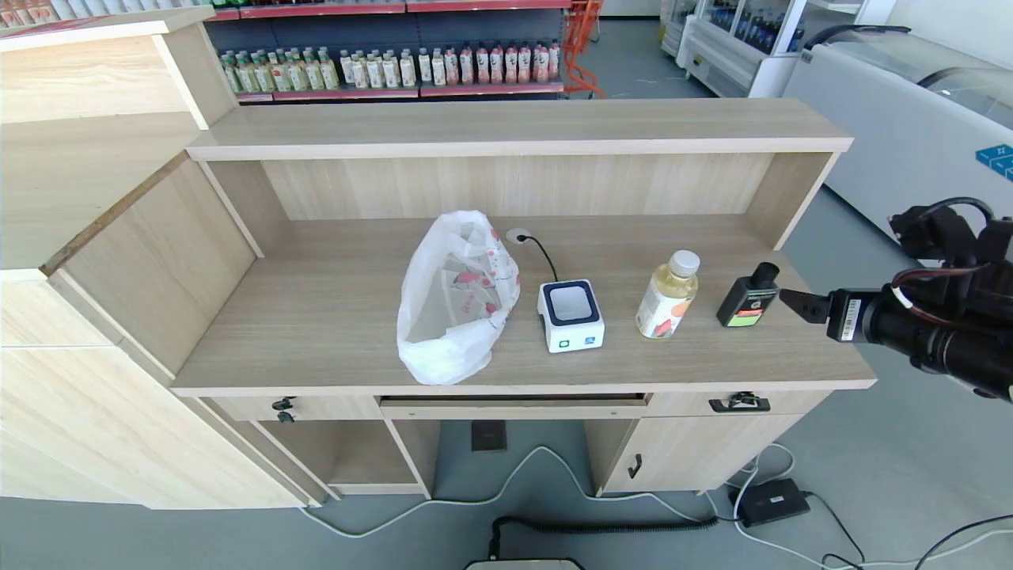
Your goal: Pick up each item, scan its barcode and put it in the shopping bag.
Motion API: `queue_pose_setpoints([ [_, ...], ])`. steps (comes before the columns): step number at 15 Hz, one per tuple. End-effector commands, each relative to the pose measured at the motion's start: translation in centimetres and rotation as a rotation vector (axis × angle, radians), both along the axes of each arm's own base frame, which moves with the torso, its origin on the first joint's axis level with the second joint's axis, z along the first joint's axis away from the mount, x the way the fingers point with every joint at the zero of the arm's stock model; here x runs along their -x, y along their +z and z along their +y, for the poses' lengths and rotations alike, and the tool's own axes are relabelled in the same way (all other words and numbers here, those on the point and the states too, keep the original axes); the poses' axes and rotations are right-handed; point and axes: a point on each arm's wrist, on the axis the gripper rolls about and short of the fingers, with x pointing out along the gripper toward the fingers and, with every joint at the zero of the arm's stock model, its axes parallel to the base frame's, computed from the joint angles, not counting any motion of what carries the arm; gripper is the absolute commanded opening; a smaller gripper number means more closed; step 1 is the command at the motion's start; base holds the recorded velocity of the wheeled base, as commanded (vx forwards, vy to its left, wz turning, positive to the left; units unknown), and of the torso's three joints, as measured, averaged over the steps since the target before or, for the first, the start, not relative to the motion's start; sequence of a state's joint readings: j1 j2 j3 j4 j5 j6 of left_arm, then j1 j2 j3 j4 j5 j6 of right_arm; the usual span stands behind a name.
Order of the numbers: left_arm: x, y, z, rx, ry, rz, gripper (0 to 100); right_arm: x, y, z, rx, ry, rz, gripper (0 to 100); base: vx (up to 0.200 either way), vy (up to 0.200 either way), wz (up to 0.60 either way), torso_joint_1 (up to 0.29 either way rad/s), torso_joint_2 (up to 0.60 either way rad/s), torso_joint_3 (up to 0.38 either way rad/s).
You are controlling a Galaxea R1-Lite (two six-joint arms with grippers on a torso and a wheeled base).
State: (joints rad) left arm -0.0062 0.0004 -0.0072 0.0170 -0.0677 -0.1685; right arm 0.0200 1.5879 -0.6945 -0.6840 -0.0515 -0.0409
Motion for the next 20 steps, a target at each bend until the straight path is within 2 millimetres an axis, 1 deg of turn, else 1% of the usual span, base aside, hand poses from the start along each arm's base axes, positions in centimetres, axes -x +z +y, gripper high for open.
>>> queue_pose_setpoints([
  [1, 0.0, 0.0, 0.0, 0.000, -0.001, -0.001, 100, -2.3, -5.1, -0.1, 0.026, 0.005, 0.066, 100, 0.000, 0.000, 0.00, 0.000, 0.00, 0.000],
  [3, 0.0, 0.0, 0.0, 0.000, -0.001, -0.001, 100, -3.7, -6.9, 0.3, 0.044, 0.024, 0.063, 100, 0.000, 0.000, 0.00, 0.000, 0.00, 0.000],
  [5, 0.0, 0.0, 0.0, 0.000, 0.000, -0.001, 100, -5.1, -8.2, 0.8, 0.049, 0.037, 0.048, 100, 0.000, 0.000, 0.00, 0.000, 0.00, 0.000],
  [7, 0.0, 0.0, 0.0, 0.000, 0.000, -0.001, 100, -6.5, -9.3, 2.4, 0.048, 0.077, 0.001, 100, 0.000, 0.000, 0.00, 0.000, 0.00, 0.000],
  [9, 0.0, 0.0, 0.0, 0.000, 0.000, -0.001, 100, -8.0, -9.5, 3.5, 0.048, 0.101, -0.052, 100, 0.000, 0.000, 0.00, 0.000, 0.00, 0.000],
  [11, 0.0, 0.0, 0.0, 0.000, 0.000, 0.001, 100, -9.0, -9.1, 3.9, 0.048, 0.097, -0.089, 100, 0.000, 0.000, 0.00, 0.000, 0.00, 0.000],
  [13, 0.0, 0.0, 0.0, 0.000, 0.000, -0.001, 100, -10.5, -8.8, 4.4, 0.066, 0.107, -0.124, 100, 0.000, 0.000, 0.00, 0.000, 0.00, 0.000],
  [14, 0.0, 0.0, 0.0, 0.000, 0.000, -0.001, 100, -10.7, -8.8, 4.5, 0.066, 0.110, -0.126, 100, 0.000, 0.000, 0.00, 0.000, 0.00, 0.000],
  [16, 0.0, 0.0, 0.0, 0.000, 0.000, -0.001, 100, -12.0, -9.1, 5.3, 0.068, 0.123, -0.145, 100, 0.000, 0.000, 0.00, 0.000, 0.00, 0.000],
  [20, 0.0, 0.0, 0.0, 0.000, 0.000, -0.001, 100, -13.1, -9.9, 6.5, 0.067, 0.156, -0.149, 100, 0.000, 0.000, 0.00, 0.000, 0.00, 0.000],
])
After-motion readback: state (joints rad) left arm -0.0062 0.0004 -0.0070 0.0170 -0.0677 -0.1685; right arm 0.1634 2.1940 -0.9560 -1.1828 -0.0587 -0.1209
